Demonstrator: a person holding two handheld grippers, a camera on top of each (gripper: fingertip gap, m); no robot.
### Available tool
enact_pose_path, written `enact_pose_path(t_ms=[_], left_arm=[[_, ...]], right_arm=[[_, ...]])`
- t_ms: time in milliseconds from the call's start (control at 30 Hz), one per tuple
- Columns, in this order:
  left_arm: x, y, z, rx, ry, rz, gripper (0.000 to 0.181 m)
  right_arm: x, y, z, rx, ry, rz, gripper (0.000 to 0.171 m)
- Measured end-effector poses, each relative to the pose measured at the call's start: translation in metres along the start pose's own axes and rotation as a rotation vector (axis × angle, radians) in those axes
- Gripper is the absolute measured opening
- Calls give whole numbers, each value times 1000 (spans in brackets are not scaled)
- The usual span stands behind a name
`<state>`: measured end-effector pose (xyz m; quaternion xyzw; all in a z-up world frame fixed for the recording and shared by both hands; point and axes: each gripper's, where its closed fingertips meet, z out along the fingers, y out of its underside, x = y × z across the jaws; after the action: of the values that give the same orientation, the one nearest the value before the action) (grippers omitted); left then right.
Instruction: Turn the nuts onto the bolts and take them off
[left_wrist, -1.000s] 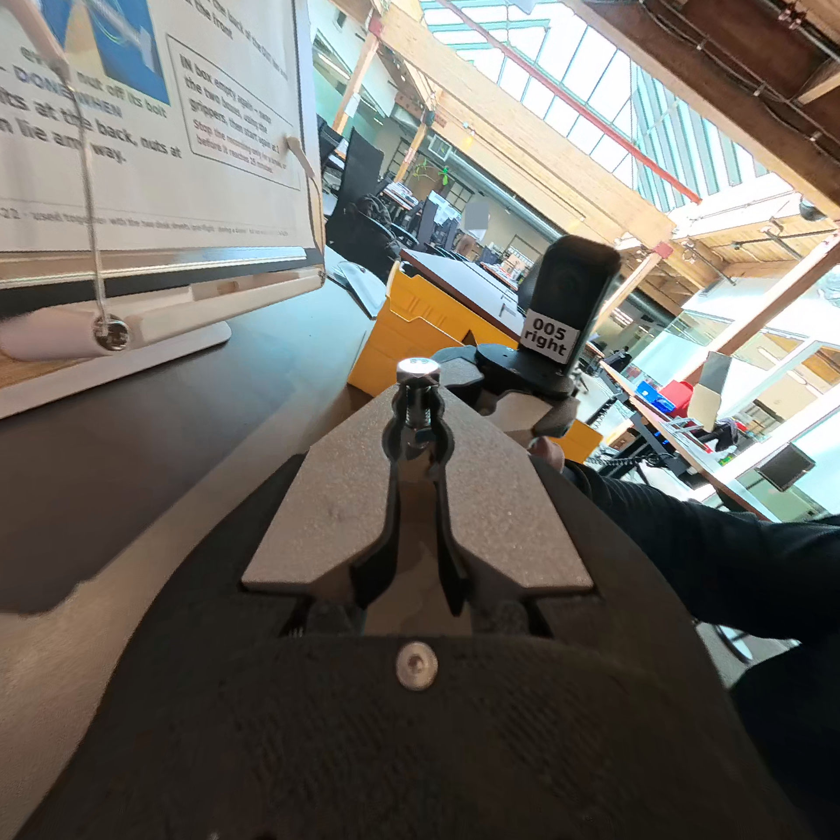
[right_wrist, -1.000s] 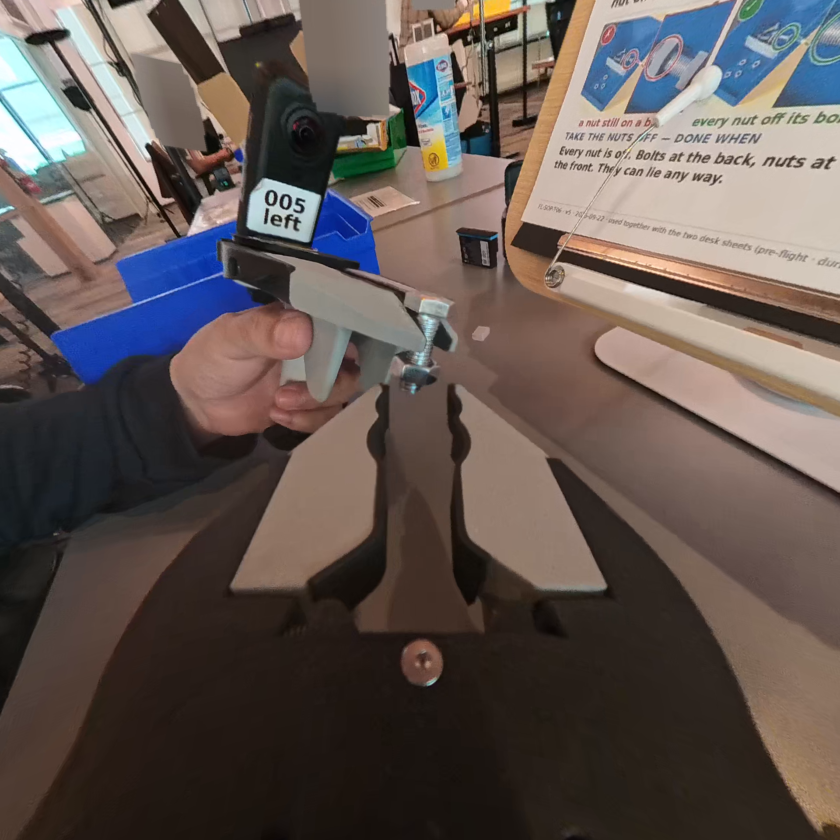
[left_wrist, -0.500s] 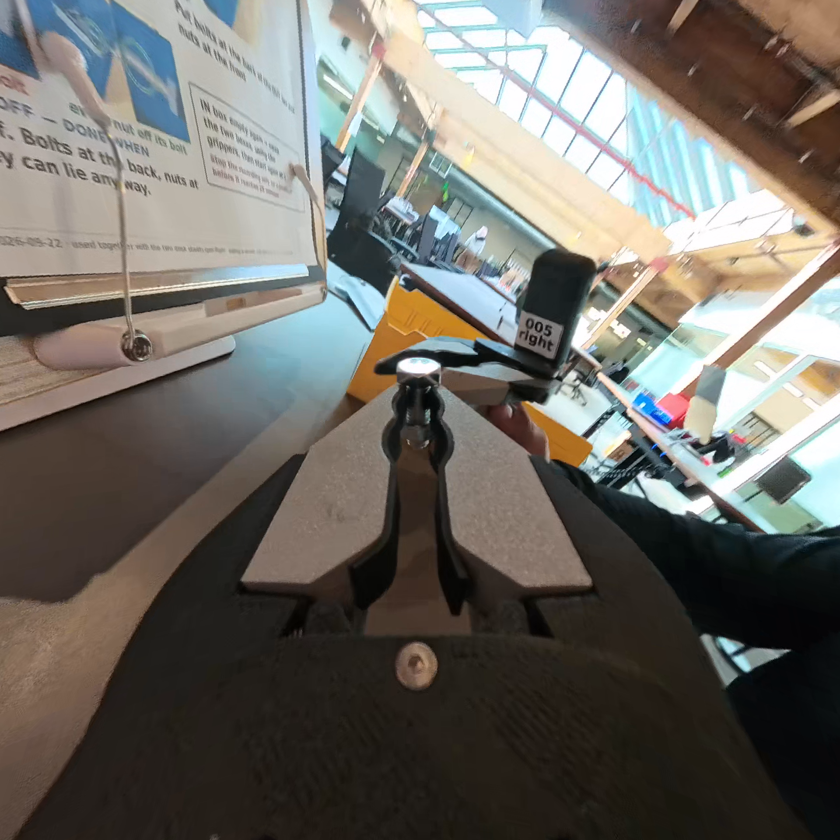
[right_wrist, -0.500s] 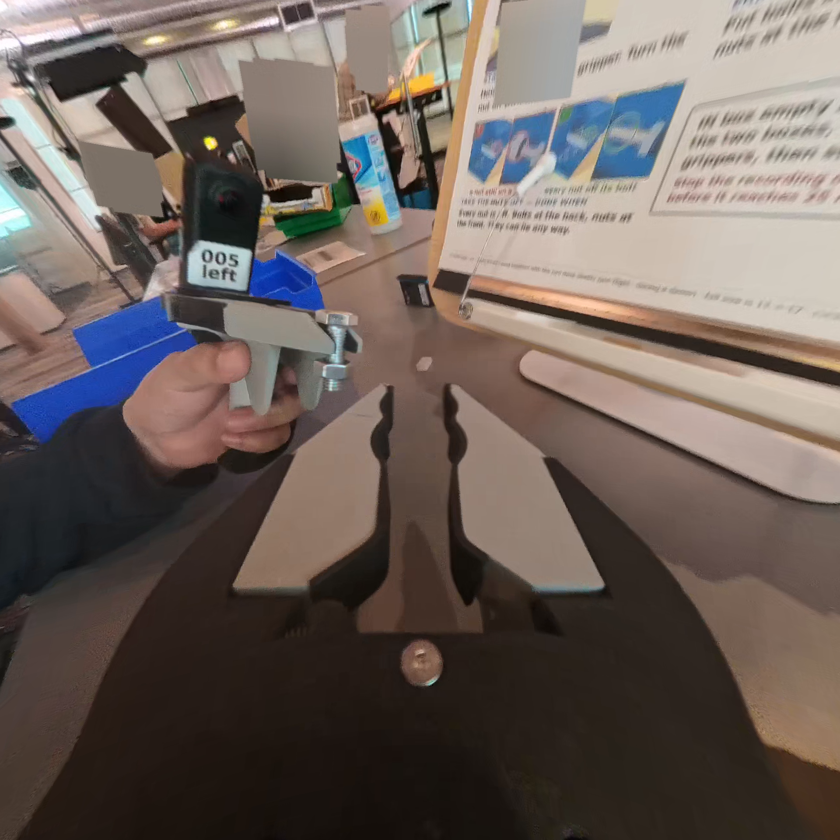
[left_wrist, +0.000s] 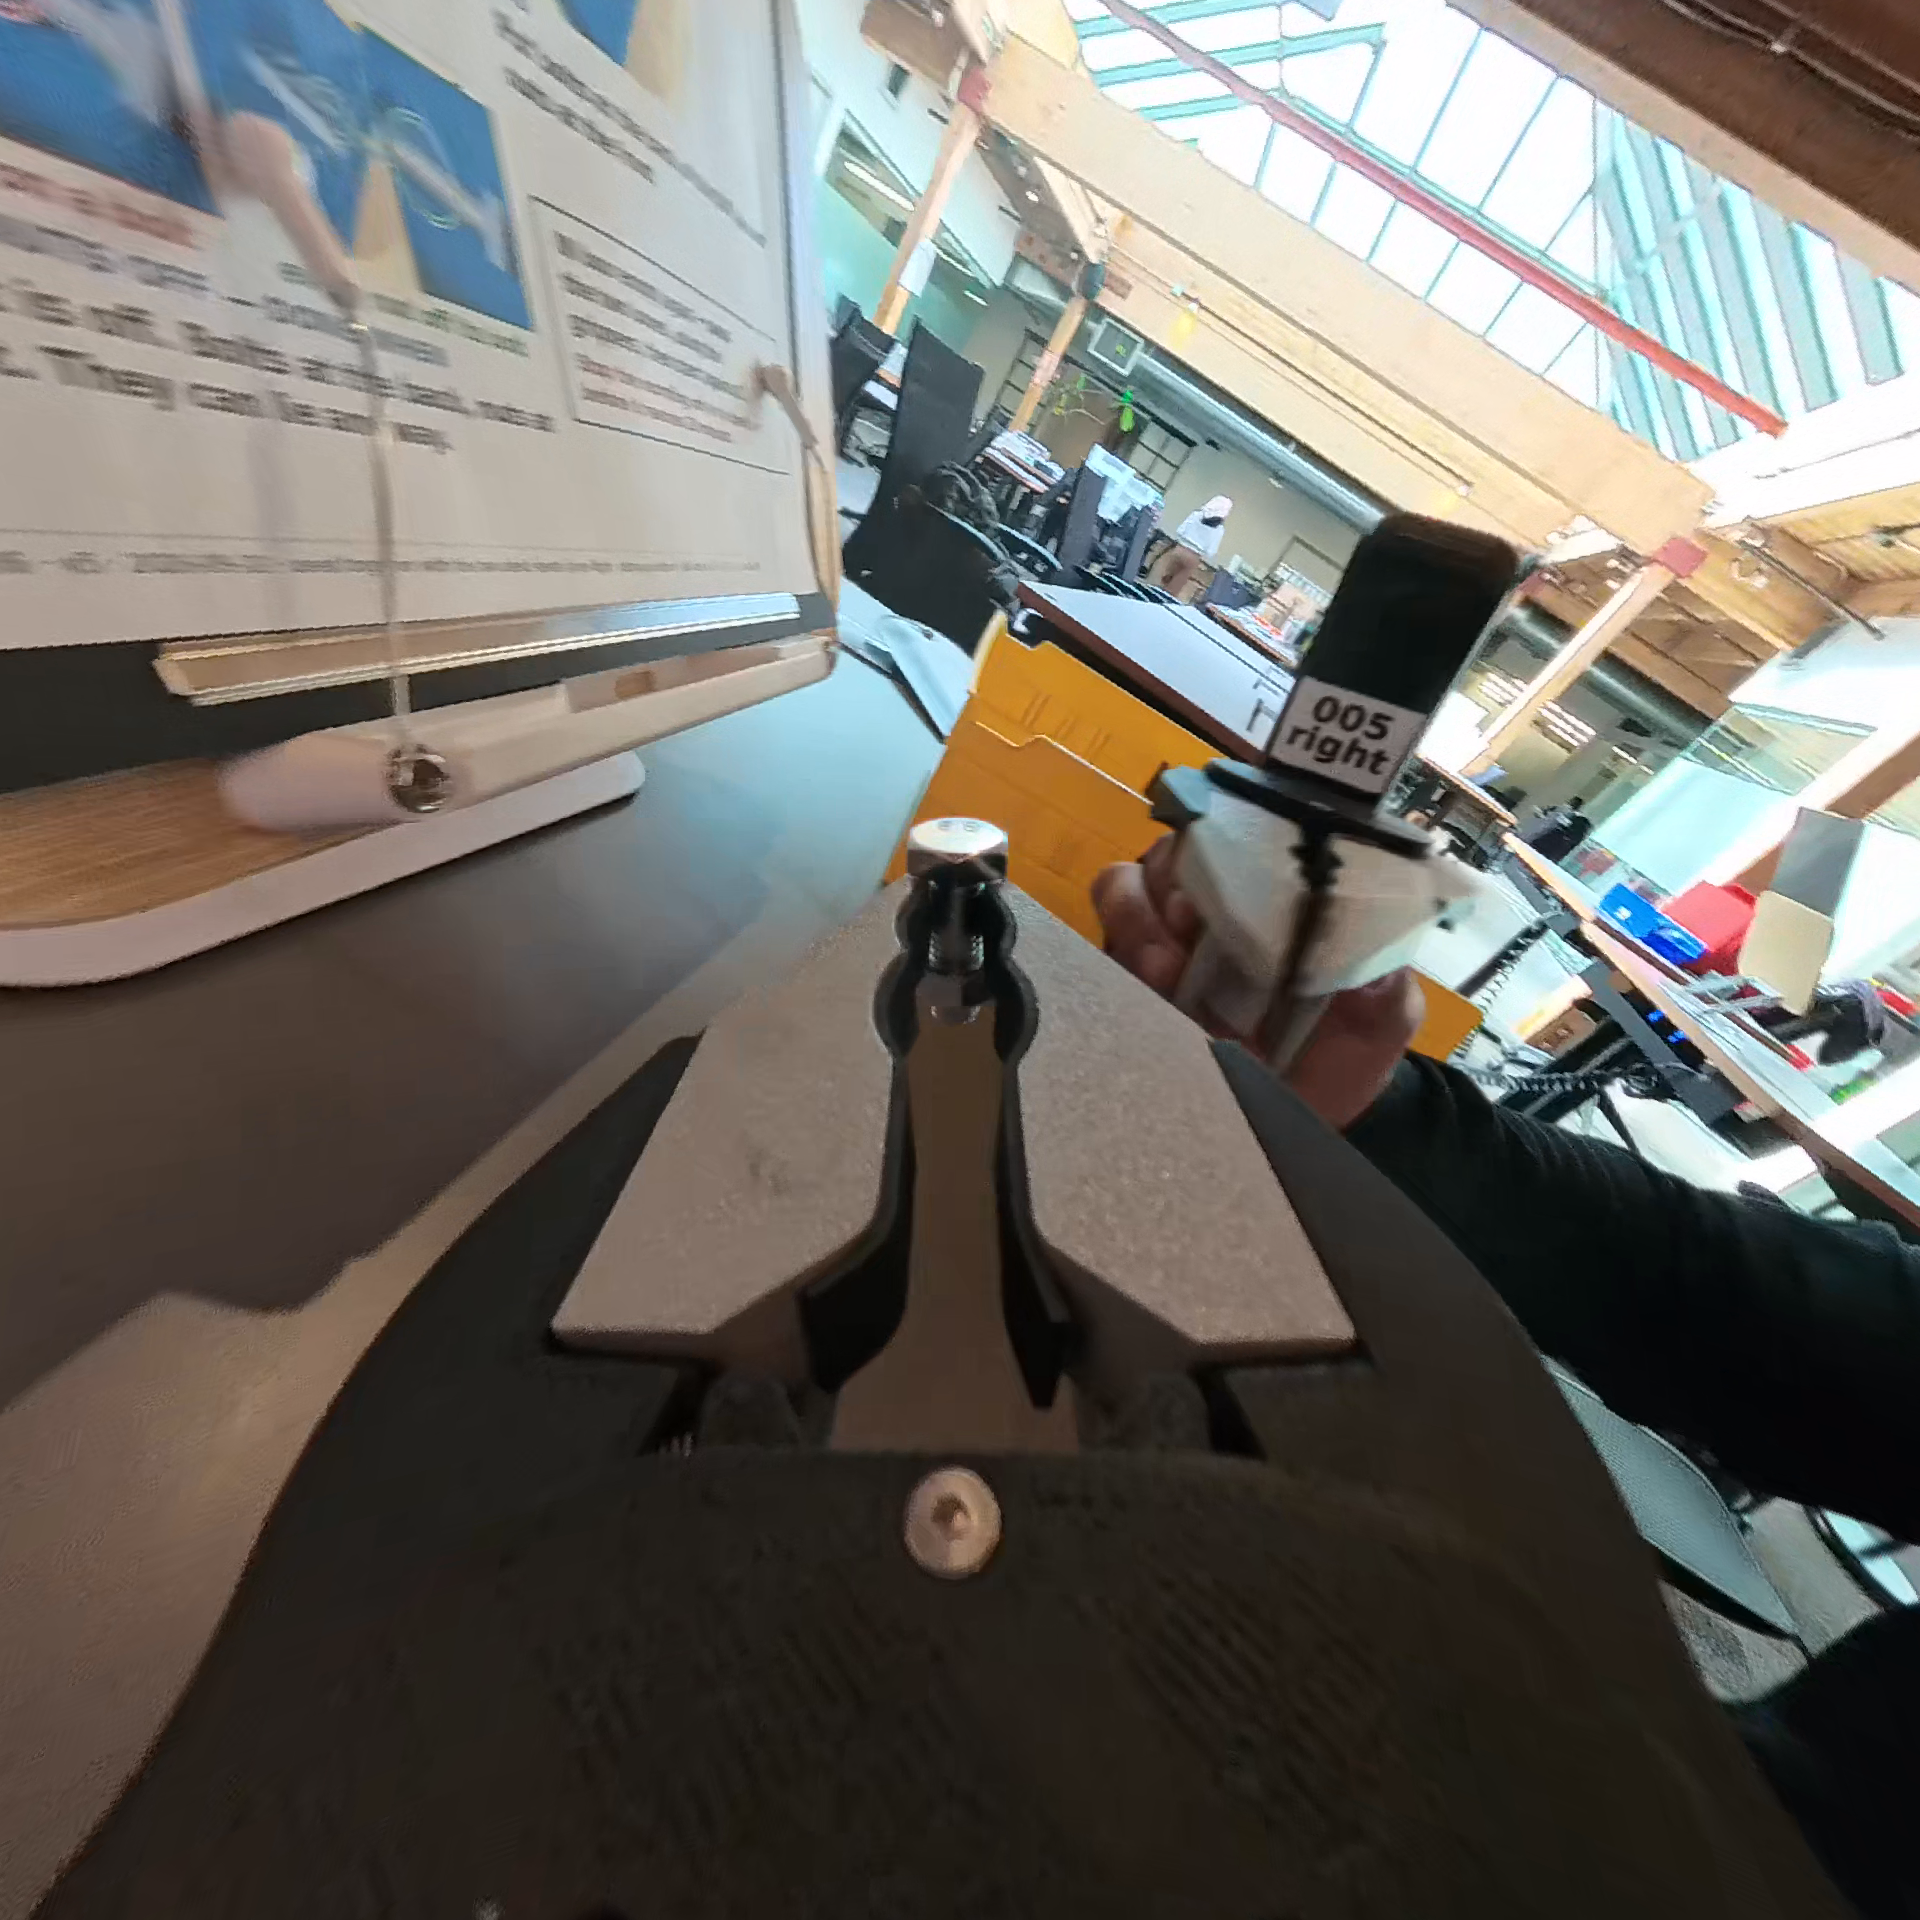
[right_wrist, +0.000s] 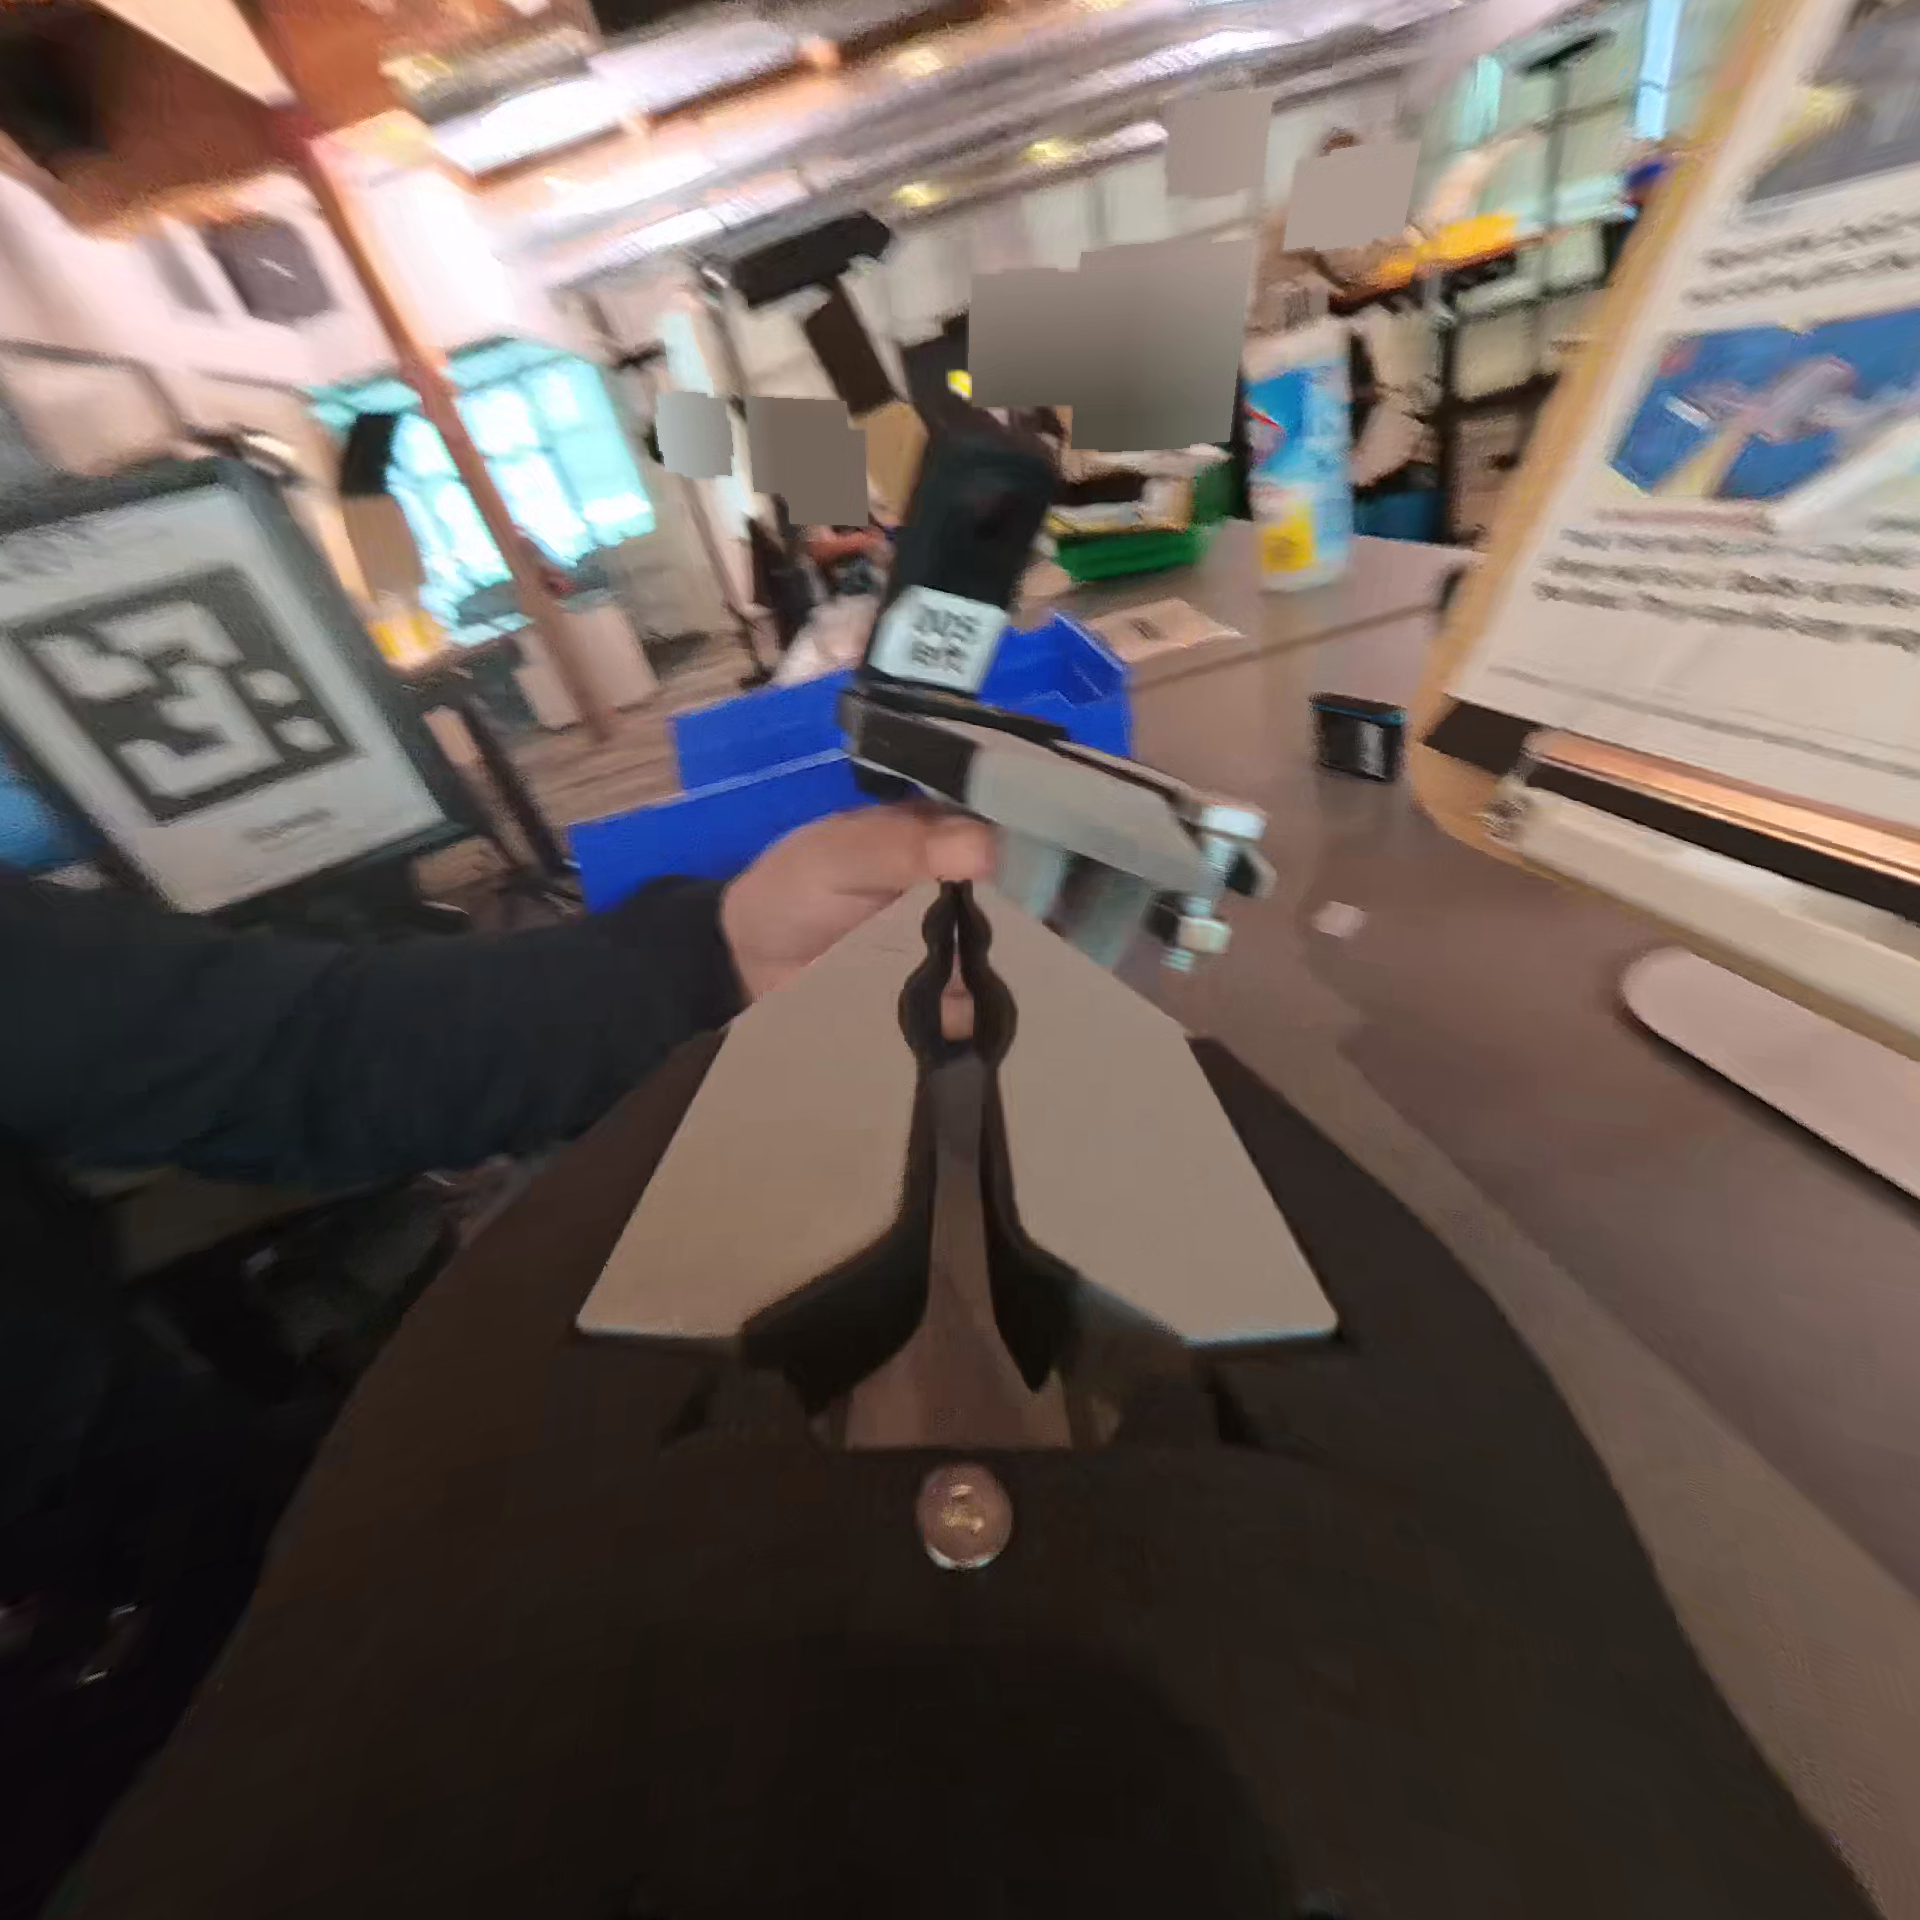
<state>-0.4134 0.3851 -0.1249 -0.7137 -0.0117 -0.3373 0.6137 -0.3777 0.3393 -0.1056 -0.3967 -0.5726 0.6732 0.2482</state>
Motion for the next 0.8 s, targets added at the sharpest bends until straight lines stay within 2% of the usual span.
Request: enact_pose_path(t_ms=[33,100,167,233,333,367,400,433,500,533,567,667,700,767,800], left_arm=[[-2,-1,-2,4,3,-11,7],[2,-4,-3,25,54,-52,7],[12,-6,-2,45,118,-80,7],[20,-5,1,42,153,-82,7],[26,-1,4,13,163,-43,7],[23,1,5,5,138,-24,7],[15,2,5,-7,92,-5,7],[5,2,2,-7,31,8,7],[-8,2,-2,-14,-30,22,6],[-6,0,-3,-7,-2,10,6],[1,-2,-2,6,45,-8,6],[20,0,3,3,122,-1,7],[26,3,6,-18,133,27,7],[31,7,9,-44,128,88,7],[28,9,10,-55,100,105,7]], right_arm=[[-3,-4,-2,17,-19,18,0],[13,-8,-5,42,88,33,0],[36,-3,-8,33,227,46,31],[42,6,-5,-3,242,77,55],[33,14,5,-43,162,114,73],[25,14,8,-45,118,102,71],[18,11,9,-38,90,70,61],[19,11,8,-51,127,35,61],[4,6,5,-42,70,-62,3],[3,2,4,-19,74,-61,2],[8,0,3,-8,96,-35,14],[31,10,4,-37,188,45,69],[36,15,5,-50,212,48,79],[31,20,10,-74,177,51,77],[22,21,12,-83,119,52,59]])
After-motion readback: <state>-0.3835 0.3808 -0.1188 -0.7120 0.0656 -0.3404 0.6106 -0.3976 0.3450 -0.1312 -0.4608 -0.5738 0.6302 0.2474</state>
